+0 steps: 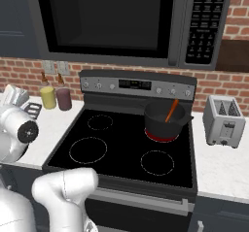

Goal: Put the carrot and lemon wedge in the pot. Retrieve the spatula and lightly stir the vegetables in the pot.

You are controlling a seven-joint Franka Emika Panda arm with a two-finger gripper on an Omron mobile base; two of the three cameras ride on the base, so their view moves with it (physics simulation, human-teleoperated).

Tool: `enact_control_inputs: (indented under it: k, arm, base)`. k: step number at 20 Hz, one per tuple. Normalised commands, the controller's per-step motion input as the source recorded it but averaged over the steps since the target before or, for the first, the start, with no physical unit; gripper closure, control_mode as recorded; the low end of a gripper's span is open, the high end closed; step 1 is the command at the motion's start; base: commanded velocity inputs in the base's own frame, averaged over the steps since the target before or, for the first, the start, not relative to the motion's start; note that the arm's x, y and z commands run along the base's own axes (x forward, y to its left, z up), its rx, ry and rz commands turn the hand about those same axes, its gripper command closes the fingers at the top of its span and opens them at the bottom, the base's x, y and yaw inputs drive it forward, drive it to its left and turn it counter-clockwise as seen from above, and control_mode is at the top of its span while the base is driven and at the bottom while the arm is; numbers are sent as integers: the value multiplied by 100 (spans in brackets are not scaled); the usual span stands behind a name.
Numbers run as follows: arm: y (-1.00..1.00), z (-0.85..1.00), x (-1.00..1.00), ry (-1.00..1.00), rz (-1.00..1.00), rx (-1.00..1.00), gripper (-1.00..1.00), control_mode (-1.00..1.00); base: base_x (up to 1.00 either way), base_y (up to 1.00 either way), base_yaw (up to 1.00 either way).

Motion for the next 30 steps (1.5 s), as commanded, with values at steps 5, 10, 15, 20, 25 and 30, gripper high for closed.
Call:
enact_control_inputs:
  k: [5, 10, 15, 20, 25, 30]
  arm:
    - [-49, 48, -9, 43, -34, 25, 100, -100]
    - [-55, 25, 0, 42, -33, 22, 100, -100]
    - [-29, 2, -4, 23, -21, 23, 100, -100]
    - [-10, 0, -36, 4, -12, 18, 100, -100]
    - [0, 0, -35, 0, -11, 8, 100, -100]
    - [-6, 0, -5, 0, -7, 0, 100, 100]
  base:
    - [0, 0, 0]
    - [0, 0, 0]
    - [0, 0, 0]
    - [0, 0, 0]
    - [0, 0, 0]
    - [0, -14, -6]
